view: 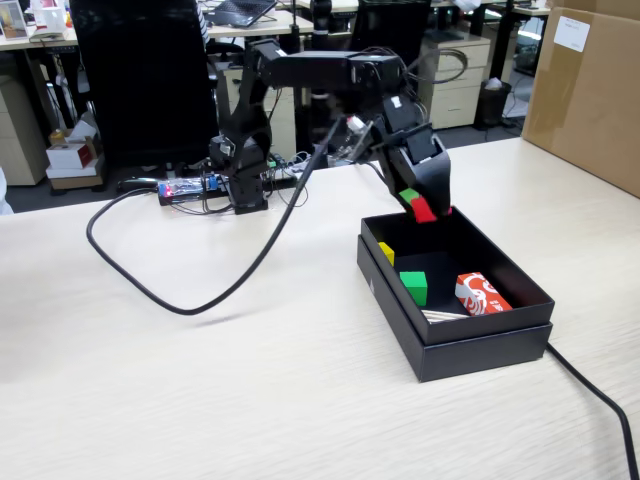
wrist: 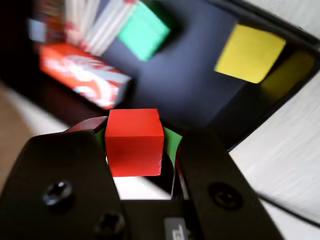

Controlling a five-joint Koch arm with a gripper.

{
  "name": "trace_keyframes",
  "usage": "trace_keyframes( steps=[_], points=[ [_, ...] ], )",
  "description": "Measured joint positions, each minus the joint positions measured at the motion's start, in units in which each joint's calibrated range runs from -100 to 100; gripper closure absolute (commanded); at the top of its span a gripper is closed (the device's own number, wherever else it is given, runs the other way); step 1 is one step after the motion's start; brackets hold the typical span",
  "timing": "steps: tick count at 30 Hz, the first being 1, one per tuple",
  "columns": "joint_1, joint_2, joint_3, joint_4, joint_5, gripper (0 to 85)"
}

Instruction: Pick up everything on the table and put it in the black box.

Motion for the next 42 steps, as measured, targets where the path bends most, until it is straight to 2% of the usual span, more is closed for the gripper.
trace_keyframes(
  steps=[5, 9, 11, 14, 16, 19, 23, 27, 31, 42],
  points=[
    [0.39, 5.83, 0.18, 0.00, 0.15, 72.6],
    [0.39, 9.19, 0.37, 0.08, 0.10, 66.9],
    [0.39, 10.36, 0.37, 0.08, 0.15, 66.8],
    [0.39, 11.00, 0.37, 0.15, 0.10, 49.2],
    [0.39, 11.00, 0.46, 0.15, 0.05, 41.9],
    [0.39, 11.00, 0.46, 0.15, 0.00, 38.6],
    [0.24, 8.41, 0.27, 0.15, -0.29, 38.6],
    [-0.93, -7.38, 0.18, 0.00, -1.07, 36.7],
    [-4.49, -30.81, -5.48, 0.15, -4.10, 36.7],
    [-14.21, -73.40, -47.56, 0.62, -8.40, 34.2]
  ],
)
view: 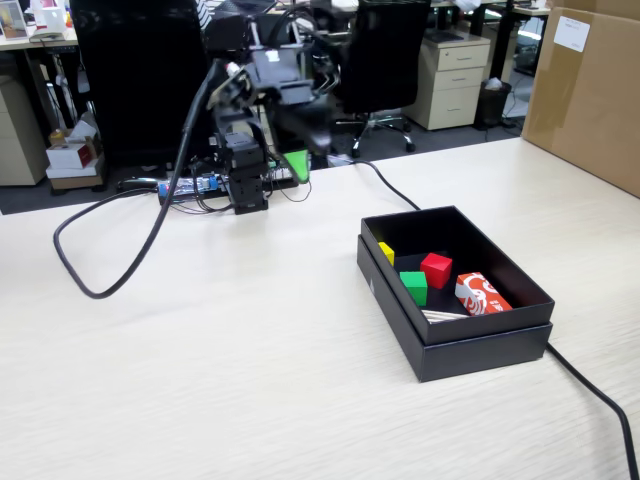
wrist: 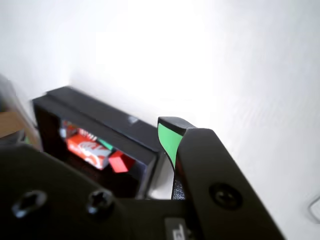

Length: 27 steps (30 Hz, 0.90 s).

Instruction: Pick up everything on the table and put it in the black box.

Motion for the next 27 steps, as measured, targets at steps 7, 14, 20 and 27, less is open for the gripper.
trace_keyframes(
  steps=[7, 14, 20, 27],
  points=[
    [-2.25, -21.75, -26.29, 7.59, -0.34, 33.4],
    [-4.40, -24.21, -48.93, 20.13, -0.68, 33.9],
    [-4.54, -25.63, -62.07, 39.57, -2.64, 34.8],
    [-4.49, -25.63, -71.11, 53.97, -4.40, 38.2]
  ],
)
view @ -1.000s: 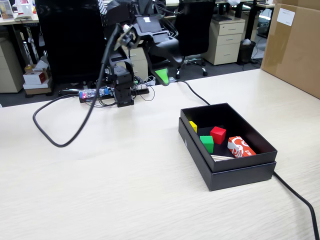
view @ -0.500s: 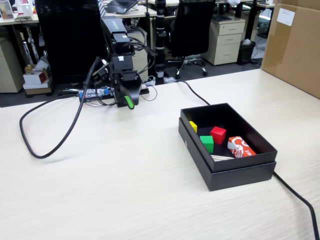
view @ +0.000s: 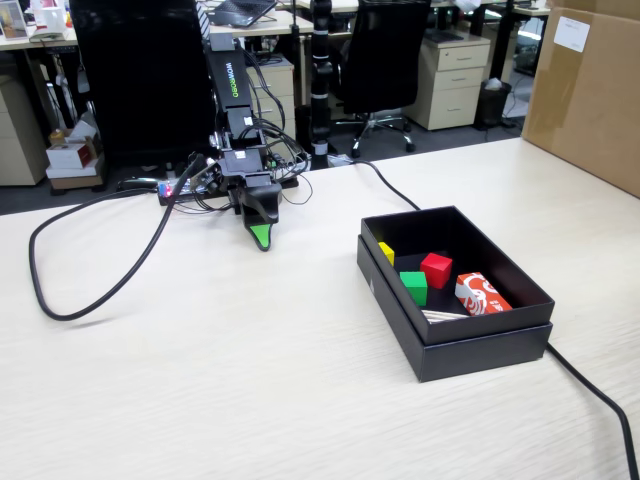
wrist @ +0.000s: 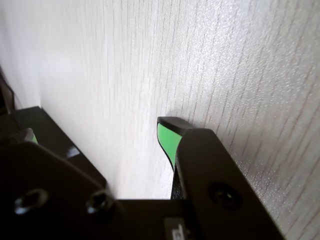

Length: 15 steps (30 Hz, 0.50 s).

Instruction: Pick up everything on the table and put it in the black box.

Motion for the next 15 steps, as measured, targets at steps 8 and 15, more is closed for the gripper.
trace_keyframes(
  steps=[8, 15],
  points=[
    [0.10, 0.00, -0.18, 0.08, -0.20, 36.7],
    [0.10, 0.00, -0.18, 0.08, -0.20, 36.7]
  ],
)
